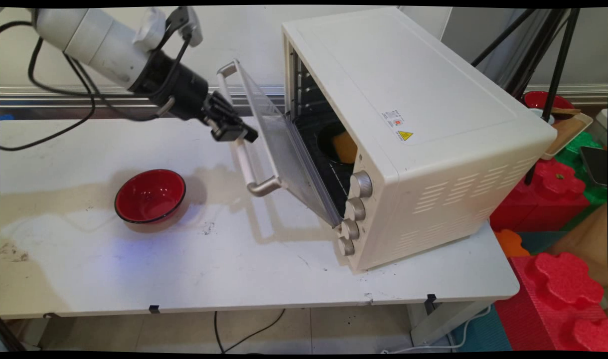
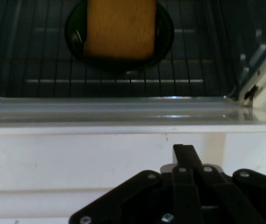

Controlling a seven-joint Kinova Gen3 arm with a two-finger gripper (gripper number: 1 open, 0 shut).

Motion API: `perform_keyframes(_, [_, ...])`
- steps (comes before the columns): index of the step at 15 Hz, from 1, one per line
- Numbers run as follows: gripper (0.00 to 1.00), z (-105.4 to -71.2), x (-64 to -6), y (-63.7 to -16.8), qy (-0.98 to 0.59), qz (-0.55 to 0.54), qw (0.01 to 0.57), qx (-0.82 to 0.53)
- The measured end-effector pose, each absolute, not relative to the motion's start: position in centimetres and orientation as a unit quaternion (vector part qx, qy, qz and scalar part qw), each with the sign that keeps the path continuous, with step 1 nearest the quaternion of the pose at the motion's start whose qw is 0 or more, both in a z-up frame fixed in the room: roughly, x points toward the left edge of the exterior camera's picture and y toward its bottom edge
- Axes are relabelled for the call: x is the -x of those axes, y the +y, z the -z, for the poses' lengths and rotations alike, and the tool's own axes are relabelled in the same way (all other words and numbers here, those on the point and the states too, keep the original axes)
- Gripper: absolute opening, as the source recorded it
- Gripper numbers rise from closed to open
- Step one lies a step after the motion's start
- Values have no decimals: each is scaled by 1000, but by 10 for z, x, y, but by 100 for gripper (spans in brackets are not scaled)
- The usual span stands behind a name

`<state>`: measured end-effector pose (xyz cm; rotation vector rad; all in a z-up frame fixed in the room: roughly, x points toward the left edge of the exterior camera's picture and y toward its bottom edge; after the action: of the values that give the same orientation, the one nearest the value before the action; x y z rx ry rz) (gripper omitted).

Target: Open the oven

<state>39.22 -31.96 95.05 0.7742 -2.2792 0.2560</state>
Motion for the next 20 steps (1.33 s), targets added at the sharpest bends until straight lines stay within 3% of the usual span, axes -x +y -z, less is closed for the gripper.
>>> perform_keyframes(20, [0, -848, -435, -268, -907, -83, 297, -286])
